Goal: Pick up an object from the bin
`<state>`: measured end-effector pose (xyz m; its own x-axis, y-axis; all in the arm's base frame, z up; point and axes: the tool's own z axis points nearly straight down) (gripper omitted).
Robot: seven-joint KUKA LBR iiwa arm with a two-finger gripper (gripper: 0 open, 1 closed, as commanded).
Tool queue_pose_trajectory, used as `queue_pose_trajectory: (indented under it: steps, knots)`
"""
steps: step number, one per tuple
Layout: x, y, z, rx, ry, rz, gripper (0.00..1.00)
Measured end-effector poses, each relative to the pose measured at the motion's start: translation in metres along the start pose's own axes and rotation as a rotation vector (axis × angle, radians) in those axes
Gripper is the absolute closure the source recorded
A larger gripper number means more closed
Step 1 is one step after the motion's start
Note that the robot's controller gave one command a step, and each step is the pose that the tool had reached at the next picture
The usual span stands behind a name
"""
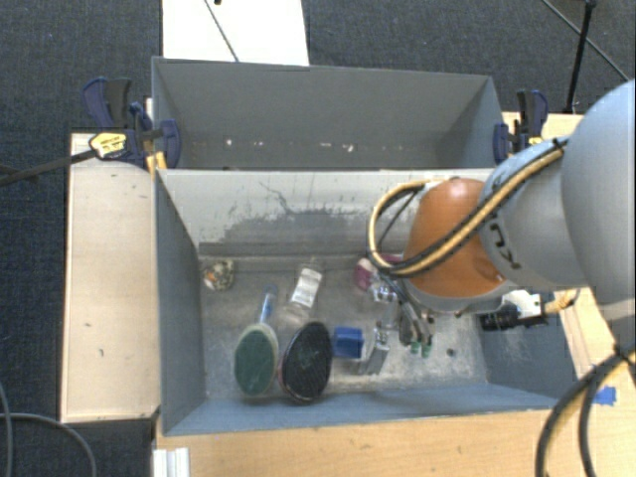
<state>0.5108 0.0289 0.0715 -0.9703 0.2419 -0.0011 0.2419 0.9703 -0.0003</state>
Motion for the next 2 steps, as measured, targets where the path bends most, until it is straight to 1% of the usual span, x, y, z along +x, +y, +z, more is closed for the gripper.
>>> queue_pose_trajectory:
  steps: [1,2]
  knots:
    - [0.0346,0.0094,-0.0033,-0.002,-0.004,-0.234,0.00]
    - [0.0274,0.0163,0.0012,-0.002,-0.004,-0.370,0.00]
